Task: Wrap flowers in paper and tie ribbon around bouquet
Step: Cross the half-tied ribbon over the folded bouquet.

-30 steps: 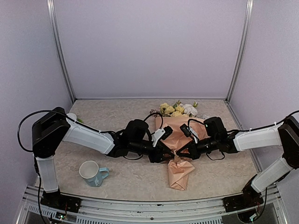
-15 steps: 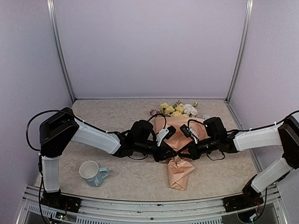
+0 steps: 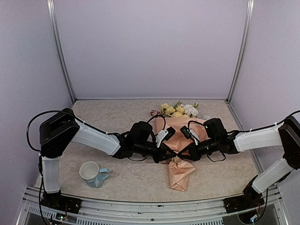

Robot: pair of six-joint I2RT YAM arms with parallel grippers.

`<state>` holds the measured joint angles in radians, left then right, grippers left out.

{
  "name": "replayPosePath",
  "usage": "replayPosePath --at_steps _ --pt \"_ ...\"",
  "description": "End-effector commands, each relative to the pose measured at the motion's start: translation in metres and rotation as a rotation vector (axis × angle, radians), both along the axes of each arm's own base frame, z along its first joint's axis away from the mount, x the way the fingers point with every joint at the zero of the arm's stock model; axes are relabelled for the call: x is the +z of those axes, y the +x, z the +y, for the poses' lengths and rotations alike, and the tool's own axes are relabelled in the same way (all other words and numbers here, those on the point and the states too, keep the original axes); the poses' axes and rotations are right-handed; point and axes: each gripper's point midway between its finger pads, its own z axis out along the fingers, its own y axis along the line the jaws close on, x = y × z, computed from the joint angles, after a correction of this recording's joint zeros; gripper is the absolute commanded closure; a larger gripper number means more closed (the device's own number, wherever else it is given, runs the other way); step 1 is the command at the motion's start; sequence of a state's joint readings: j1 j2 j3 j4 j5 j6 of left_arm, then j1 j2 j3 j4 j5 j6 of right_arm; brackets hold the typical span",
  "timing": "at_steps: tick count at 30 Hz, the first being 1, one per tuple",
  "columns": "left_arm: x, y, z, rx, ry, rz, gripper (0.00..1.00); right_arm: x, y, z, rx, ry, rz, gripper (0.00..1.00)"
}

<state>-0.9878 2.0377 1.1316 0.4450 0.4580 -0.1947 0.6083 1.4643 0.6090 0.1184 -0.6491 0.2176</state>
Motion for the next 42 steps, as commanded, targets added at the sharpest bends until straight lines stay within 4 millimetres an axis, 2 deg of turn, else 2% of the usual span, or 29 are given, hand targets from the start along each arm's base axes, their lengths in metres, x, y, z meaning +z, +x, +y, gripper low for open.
replayPosePath --at_steps 1,4,12,13,15,17,21,26,38,42 --pt "0.0 0.002 0.007 0.015 -0.013 -0.012 1.0 0.002 0.004 -0.001 -0.011 -0.018 -0.02 0.94" --pt "0.002 0.002 0.011 0.014 -0.025 -0.014 1.0 0.005 0.005 -0.004 -0.02 -0.018 -0.032 1.0" --pt "0.011 -0.002 0.01 -0.008 -0.069 -0.031 1.0 0.004 0.004 -0.006 -0.015 -0.019 -0.024 1.0" --pt "0.013 -0.002 0.01 -0.008 -0.074 -0.034 1.0 0.004 0.004 -0.007 -0.023 -0.024 -0.027 0.98" --pt "0.014 -0.002 0.01 -0.01 -0.077 -0.041 1.0 0.007 0.009 -0.01 -0.048 -0.027 -0.039 0.88" --pt "0.016 -0.002 0.01 -0.012 -0.08 -0.045 1.0 0.011 0.011 -0.013 -0.066 -0.021 -0.041 0.84" --pt "0.018 -0.003 0.01 -0.021 -0.086 -0.051 1.0 0.017 0.013 -0.017 -0.081 -0.007 -0.047 0.93" --pt "0.018 -0.003 0.009 -0.023 -0.089 -0.053 1.0 0.015 0.005 -0.012 -0.03 0.026 -0.013 0.85" --pt "0.015 -0.003 0.009 -0.027 -0.083 -0.045 1.0 0.006 -0.003 0.003 0.042 0.071 0.051 0.86" --pt "0.015 -0.003 0.008 -0.029 -0.083 -0.044 1.0 0.005 -0.006 0.005 0.056 0.081 0.06 0.89"
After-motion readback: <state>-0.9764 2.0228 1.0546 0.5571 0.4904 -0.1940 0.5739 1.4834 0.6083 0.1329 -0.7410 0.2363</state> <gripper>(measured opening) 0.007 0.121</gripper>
